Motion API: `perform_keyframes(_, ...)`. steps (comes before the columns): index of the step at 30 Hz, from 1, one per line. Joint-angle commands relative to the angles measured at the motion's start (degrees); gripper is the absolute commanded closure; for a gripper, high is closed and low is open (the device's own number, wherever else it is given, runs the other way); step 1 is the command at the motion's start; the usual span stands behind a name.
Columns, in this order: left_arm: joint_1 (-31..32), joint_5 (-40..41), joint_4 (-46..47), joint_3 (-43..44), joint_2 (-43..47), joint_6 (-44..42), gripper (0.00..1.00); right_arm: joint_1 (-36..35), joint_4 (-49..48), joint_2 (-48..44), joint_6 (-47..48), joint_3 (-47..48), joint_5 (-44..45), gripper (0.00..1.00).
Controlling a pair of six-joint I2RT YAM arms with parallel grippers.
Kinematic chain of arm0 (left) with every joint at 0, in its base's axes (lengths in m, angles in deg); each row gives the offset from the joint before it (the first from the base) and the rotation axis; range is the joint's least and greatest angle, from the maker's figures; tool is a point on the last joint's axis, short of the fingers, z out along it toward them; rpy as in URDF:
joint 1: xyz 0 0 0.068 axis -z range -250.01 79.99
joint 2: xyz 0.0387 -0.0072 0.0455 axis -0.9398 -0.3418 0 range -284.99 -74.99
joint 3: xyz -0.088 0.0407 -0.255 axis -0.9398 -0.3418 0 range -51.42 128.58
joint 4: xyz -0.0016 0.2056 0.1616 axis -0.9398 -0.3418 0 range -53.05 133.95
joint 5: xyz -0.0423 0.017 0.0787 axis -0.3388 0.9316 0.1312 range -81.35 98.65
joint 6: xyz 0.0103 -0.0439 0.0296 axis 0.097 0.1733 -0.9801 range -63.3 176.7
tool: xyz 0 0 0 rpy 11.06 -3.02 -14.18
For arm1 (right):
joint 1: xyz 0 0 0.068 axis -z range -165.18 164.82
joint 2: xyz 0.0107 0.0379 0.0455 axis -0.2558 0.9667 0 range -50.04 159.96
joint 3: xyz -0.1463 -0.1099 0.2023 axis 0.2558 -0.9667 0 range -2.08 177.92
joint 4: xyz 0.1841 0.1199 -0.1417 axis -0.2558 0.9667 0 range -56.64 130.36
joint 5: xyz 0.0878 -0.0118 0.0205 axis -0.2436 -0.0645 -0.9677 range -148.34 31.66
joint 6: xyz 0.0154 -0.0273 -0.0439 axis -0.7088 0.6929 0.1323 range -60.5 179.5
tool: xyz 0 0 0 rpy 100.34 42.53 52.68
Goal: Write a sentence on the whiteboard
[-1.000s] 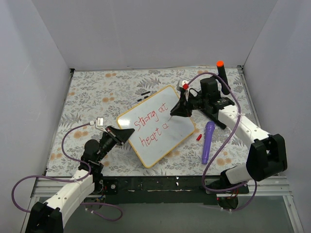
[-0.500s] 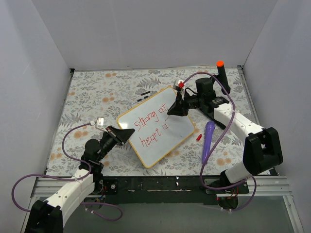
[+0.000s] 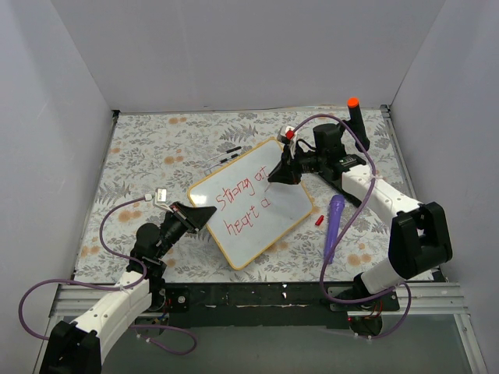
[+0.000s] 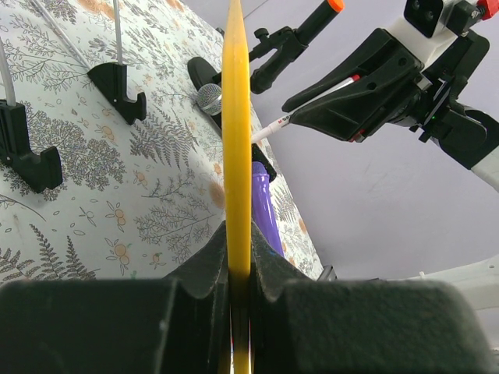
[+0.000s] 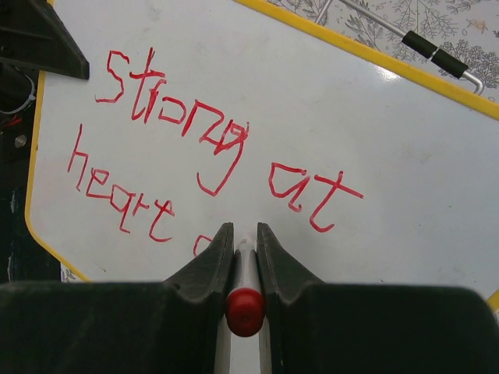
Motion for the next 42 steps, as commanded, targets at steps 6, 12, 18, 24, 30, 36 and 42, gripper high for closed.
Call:
perform_keyframes(6, 0.1, -0.1, 10.2, -2.4, 1.7, 2.8, 1.0, 0.0, -1.8, 1.1, 0.1, 2.6, 0.3, 0.99)
perform_keyframes(12, 0.1, 0.1, 10.0, -2.4, 2.0, 2.7, 1.0, 0.0, -1.3, 1.1, 1.0, 1.5, 0.4, 0.99)
perform_keyframes(18, 0.1, 0.3, 9.4, -2.5, 2.7, 2.4, 1.0, 0.0, -0.6, 0.5, 1.6, 0.0, -0.6, 0.99)
perform_keyframes(24, 0.1, 0.3, 9.4, -2.5, 2.7, 2.3, 1.0, 0.0, 1.5, 0.0, 3.6, -1.3, -0.5, 0.99)
perform_keyframes(30, 0.1, 0.4, 9.4, -2.5, 2.6, 2.4, 1.0, 0.1, 3.4, -0.8, 4.7, -3.0, -1.2, 0.99)
perform_keyframes(36, 0.1, 0.3, 9.6, -2.5, 2.3, 2.4, 1.0, 0.0, 5.4, -1.2, 6.2, -4.3, -1.0, 0.99)
perform_keyframes(42, 0.1, 0.3, 8.8, -2.6, 3.2, 2.2, 1.0, -0.1, 5.9, -1.6, 6.3, -2.5, 1.6, 0.99)
